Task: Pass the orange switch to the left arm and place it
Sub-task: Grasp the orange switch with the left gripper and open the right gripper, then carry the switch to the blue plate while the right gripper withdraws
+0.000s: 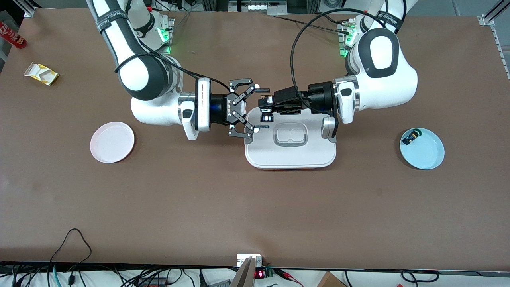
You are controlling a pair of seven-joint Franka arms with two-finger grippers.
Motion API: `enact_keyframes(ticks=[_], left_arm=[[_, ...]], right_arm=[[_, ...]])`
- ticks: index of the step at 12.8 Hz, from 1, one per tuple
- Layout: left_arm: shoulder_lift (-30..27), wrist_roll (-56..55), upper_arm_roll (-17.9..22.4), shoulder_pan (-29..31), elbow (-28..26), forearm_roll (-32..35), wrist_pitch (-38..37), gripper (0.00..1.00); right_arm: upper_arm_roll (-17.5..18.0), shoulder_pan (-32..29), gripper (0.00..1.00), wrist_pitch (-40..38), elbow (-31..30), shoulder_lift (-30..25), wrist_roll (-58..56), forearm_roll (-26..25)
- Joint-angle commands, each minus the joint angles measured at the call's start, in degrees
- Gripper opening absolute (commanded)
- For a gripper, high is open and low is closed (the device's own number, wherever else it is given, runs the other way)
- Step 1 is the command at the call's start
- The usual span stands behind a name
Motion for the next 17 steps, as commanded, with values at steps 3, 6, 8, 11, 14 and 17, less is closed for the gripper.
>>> enact_keyframes(ticks=[3, 6, 8, 11, 14, 17], left_arm=[[-0.4, 1.5, 0.0, 2.6, 0.3, 7.5, -5.1, 0.26], [-0.4, 1.5, 0.4, 3.8, 1.3, 16.2, -7.2, 0.26], [-0.4, 1.4, 0.5, 4.6, 3.2, 25.2, -9.8, 0.25], [-0.4, 1.4, 0.6, 6.2, 5.7, 40.4, -14.9, 0.25], [-0.2, 1.6, 0.6, 7.1, 9.2, 54.7, -22.2, 0.25], [-0.2, 7.1, 0.5, 7.0, 9.9, 66.3, -25.0, 0.25]], right_arm=[[-0.3, -1.0, 1.00, 0.2, -1.8, -2.1, 1.9, 0.5], [-0.4, -3.3, 1.00, -0.5, -3.0, -3.0, 1.8, -1.9], [-0.5, -5.6, 1.00, -0.5, -3.8, -4.1, 2.5, -5.6], [-0.7, -9.5, 1.00, -4.1, -4.0, -5.4, 11.5, -16.4], [-4.3, -11.2, 1.00, -9.4, -4.0, -5.8, 18.5, -24.3], [-8.7, -11.1, 1.00, -15.8, -4.0, -7.0, 36.9, -31.2]])
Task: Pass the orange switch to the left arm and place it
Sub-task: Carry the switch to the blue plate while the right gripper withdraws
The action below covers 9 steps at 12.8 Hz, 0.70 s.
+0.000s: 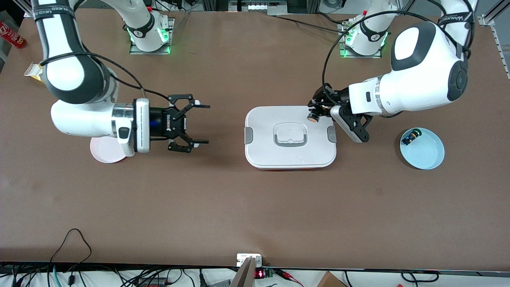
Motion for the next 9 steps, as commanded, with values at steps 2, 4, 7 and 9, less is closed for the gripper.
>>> enact_keyframes(ticks=[2, 4, 7, 9], left_arm=[[0.3, 10.8, 0.1, 0.3, 0.8, 10.8, -2.9, 0.25], [0.9, 17.1, 0.1, 2.9, 0.2, 17.6, -5.5, 0.25], [3.0, 26.1, 0.1, 6.6, -0.1, 27.4, -7.8, 0.26], [4.8, 32.4, 0.0, 9.1, -0.1, 32.9, -7.2, 0.26]], right_arm=[[-3.3, -0.2, 1.00, -3.6, -1.1, -3.3, 22.6, -7.4], [-4.2, -0.1, 1.00, -3.5, -0.9, -3.9, 34.2, -10.0], [-5.5, -0.4, 1.00, -3.5, -0.8, -5.2, 45.1, -25.8], [-5.8, -1.0, 1.00, -3.6, -0.8, -5.5, 50.0, -35.7]])
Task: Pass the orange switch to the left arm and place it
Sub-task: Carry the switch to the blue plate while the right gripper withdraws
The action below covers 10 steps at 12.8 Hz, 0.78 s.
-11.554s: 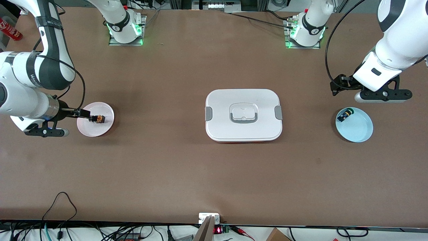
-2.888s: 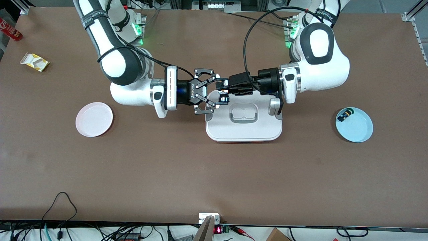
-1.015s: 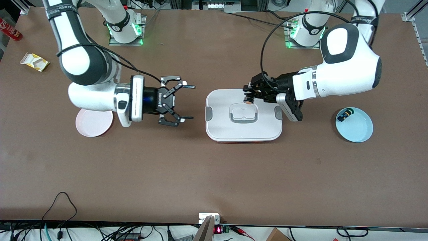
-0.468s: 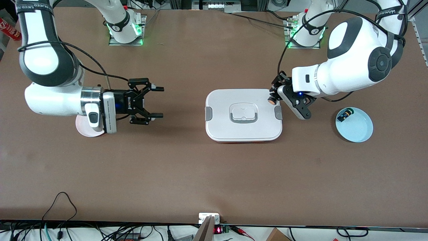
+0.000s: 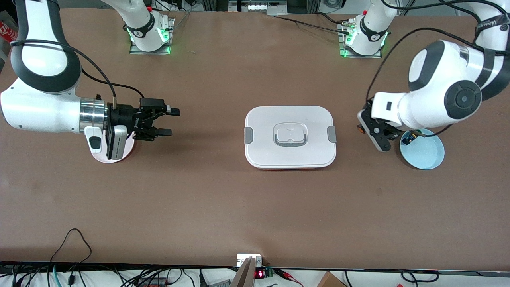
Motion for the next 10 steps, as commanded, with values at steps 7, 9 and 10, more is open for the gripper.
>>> enact_keyframes(ticks=[7, 9, 10], left_arm=[[3.9, 25.0, -0.5, 11.4, -11.1, 16.1, 18.7, 0.25], [5.4, 26.9, -0.5, 12.1, -11.5, 21.0, 19.8, 0.25], [6.6, 27.9, -0.5, 14.3, -11.5, 22.0, 21.0, 0.25]], right_arm=[[-0.2, -1.4, 1.00, -4.2, 0.6, -3.8, 20.8, -36.2], [-0.2, -1.8, 1.00, -7.4, 2.2, -4.3, 22.4, -43.2], [-0.2, -2.3, 1.00, -9.1, 3.3, -4.3, 22.4, -46.5]])
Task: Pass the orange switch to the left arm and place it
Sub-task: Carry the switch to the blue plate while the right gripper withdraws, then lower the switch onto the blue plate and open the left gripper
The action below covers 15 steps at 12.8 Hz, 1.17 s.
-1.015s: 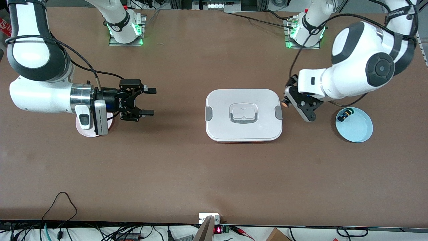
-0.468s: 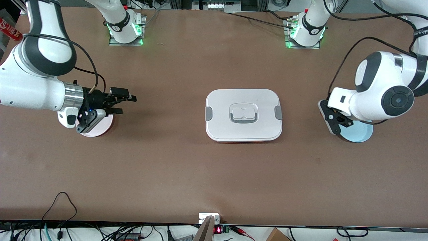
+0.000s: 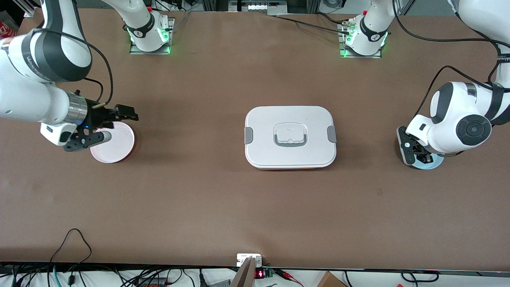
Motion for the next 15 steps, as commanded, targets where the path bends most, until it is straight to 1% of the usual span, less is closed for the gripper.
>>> enact_keyframes(ticks=[1, 2, 4, 6, 7, 9, 10, 12, 13, 15], left_arm=[[1.7, 5.2, -0.8, 4.5, -1.0, 3.4, 4.8, 0.25], [2.6, 9.4, -0.7, 6.6, -1.4, 3.4, 8.2, 0.24], [4.6, 13.9, -0.8, 9.1, -1.6, 3.6, 11.3, 0.24], [5.6, 14.2, -0.7, 10.2, -1.7, 3.6, 13.5, 0.24], [6.3, 14.2, -0.7, 12.0, -1.8, 3.6, 14.3, 0.24], [7.6, 14.3, -0.7, 13.0, -3.0, 3.6, 17.7, 0.24], [8.3, 14.3, -0.7, 13.6, -3.1, 3.6, 18.4, 0.24], [9.0, 14.3, -0.7, 14.6, -3.5, 3.6, 19.0, 0.24], [9.5, 14.3, -0.7, 14.6, -3.5, 3.6, 19.6, 0.24], [10.2, 14.3, -0.7, 15.0, -3.6, 3.6, 19.7, 0.24]], right_arm=[[0.3, -1.5, 1.00, -4.9, 3.2, -0.7, 1.7, -7.9], [0.5, -2.4, 1.00, -6.4, 3.6, -0.7, 2.4, -9.4], [0.6, -5.8, 1.00, -8.6, 6.6, -0.8, 4.1, -9.5], [0.6, -6.7, 1.00, -11.3, 10.6, -0.7, 4.3, -10.1], [0.7, -8.2, 1.00, -12.2, 12.1, -0.7, 4.3, -10.2], [1.4, -9.2, 1.00, -11.9, 13.9, -0.8, 2.7, -14.3], [1.3, -9.6, 1.00, -11.7, 15.1, -0.7, 1.8, -15.0], [1.4, -12.8, 1.00, -12.3, 16.7, -0.7, 0.2, -13.0], [1.0, -13.0, 1.00, -13.0, 16.7, -0.7, 1.0, -10.2], [0.5, -12.9, 1.00, -14.3, 16.6, -0.7, 7.0, -10.2]])
